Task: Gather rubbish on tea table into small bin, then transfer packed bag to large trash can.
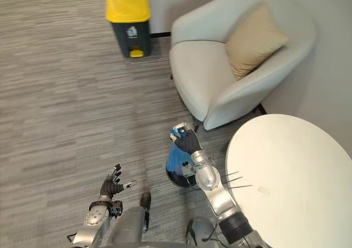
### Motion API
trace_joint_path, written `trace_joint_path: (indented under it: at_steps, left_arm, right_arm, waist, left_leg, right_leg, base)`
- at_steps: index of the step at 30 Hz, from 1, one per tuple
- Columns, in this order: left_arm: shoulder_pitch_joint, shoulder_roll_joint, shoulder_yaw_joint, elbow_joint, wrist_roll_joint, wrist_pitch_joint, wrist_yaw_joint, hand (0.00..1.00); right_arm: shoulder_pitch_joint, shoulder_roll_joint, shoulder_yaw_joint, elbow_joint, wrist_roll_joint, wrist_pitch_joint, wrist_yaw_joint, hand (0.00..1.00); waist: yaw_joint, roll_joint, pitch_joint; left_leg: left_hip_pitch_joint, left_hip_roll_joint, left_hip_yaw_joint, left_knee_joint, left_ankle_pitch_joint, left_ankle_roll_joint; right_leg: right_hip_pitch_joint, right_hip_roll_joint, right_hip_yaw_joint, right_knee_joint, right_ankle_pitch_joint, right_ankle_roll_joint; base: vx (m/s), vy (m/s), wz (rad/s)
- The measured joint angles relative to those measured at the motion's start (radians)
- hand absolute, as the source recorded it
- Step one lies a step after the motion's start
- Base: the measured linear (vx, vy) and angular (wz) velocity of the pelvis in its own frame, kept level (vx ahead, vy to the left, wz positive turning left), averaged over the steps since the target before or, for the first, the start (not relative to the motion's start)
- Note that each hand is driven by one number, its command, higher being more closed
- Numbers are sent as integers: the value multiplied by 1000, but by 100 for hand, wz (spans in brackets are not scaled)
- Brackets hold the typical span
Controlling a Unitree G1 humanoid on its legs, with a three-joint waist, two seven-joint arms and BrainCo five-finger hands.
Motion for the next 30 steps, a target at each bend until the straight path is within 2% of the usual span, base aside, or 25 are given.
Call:
trace_joint_path:
  at_steps: [1,2,3,4,5,7,8,9,11,12,13,15,17,20,30]
  left_arm:
    - [23,-12,-4,-62,0,0,8,0]
    - [30,-16,-9,-102,-1,-1,8,0]
    - [11,-10,-24,-141,0,-2,9,0]
    - [2,-10,-27,-163,0,-6,8,0]
    - [-17,-10,-33,-191,3,-17,8,0]
    - [-24,-10,-33,-230,17,-26,11,0]
    - [-35,-8,-35,-250,39,-36,17,0]
    - [-67,0,-48,-250,61,-46,28,0]
    - [-101,2,-58,-249,91,-48,30,0]
    - [-154,14,-75,-242,125,-48,31,0]
    - [-185,30,-92,-241,157,-47,33,0]
    - [-202,44,-104,-240,195,-45,34,0]
    - [-206,68,-114,-210,226,-45,34,0]
    - [-212,78,-128,-140,235,-26,29,0]
    - [-405,78,-230,80,328,21,28,0]
  right_arm:
    - [-10,-30,-9,-1,19,0,1,100]
    - [-11,-48,-28,-4,35,0,1,100]
    - [-16,-64,-66,-13,61,0,1,100]
    - [-28,-75,-84,-14,73,0,1,100]
    - [-45,-96,-119,-26,99,0,1,100]
    - [-54,-124,-140,-58,128,0,2,100]
    - [-65,-134,-140,-83,157,-1,4,100]
    - [-81,-134,-145,-106,182,-3,4,100]
    - [-104,-134,-147,-120,196,-4,7,100]
    - [-132,-128,-152,-129,206,-7,7,100]
    - [-152,-113,-151,-136,217,-8,8,100]
    - [-180,-99,-144,-139,225,-8,14,100]
    - [-231,-89,-132,-140,238,-10,29,100]
    - [-284,-90,-109,-152,283,-21,33,100]
    - [-533,-92,56,-173,470,-26,78,100]
  waist:
    - [6,10,1]
    - [4,16,-3]
    - [-9,0,-1]
    - [-19,-11,1]
    - [-24,-12,0]
    - [-34,9,-13]
    - [-46,21,-21]
    - [-60,39,-33]
    - [-73,51,-41]
    - [-72,43,-45]
    - [-69,31,-51]
    - [-69,26,-55]
    - [-69,18,-82]
    - [-72,6,-106]
    - [-73,-20,-122]
  left_leg:
    - [13,16,-5,-50,18,7]
    - [17,28,10,-84,-26,22]
    - [-17,15,66,-52,-132,80]
    - [-43,-2,99,4,-135,88]
    - [-65,-20,150,125,-135,89]
    - [-24,-13,211,264,-152,87]
    - [29,-5,227,301,-208,79]
    - [101,5,238,241,-252,52]
    - [165,9,242,99,-247,41]
    - [206,11,243,-9,-208,5]
    - [218,6,248,-49,-182,16]
    - [256,-3,256,-83,-161,25]
    - [281,-14,278,-103,-158,24]
    - [285,-22,300,-106,-156,27]
    - [325,-13,321,-122,-138,19]
  right_leg:
    - [-11,12,-32,31,0,-21]
    - [-11,13,-62,28,10,-40]
    - [-12,-27,-107,-17,32,-57]
    - [-21,-51,-124,-22,42,-64]
    - [-26,-81,-139,-37,63,-66]
    - [-22,-90,-161,-66,95,-73]
    - [-19,-88,-177,-84,113,-74]
    - [-12,-78,-192,-121,142,-72]
    - [-4,-58,-204,-170,175,-65]
    - [-4,-47,-206,-212,213,-59]
    - [5,-40,-200,-255,247,-55]
    - [51,-32,-183,-319,291,-43]
    - [80,-21,-127,-385,333,-27]
    - [93,-18,-92,-444,381,-28]
    - [135,14,-53,-505,424,-44]
  base:
    - [-287,-224,54]
    - [-254,-159,93]
    - [-217,-69,98]
    - [-252,-76,105]
    - [-266,-80,67]
    - [-202,-37,43]
    - [-118,34,36]
    - [-105,33,40]
    - [-81,35,26]
    - [-102,66,7]
    - [-111,83,-3]
    - [-92,95,-12]
    - [-70,116,-29]
    - [-68,90,-33]
    - [-35,5,-12]
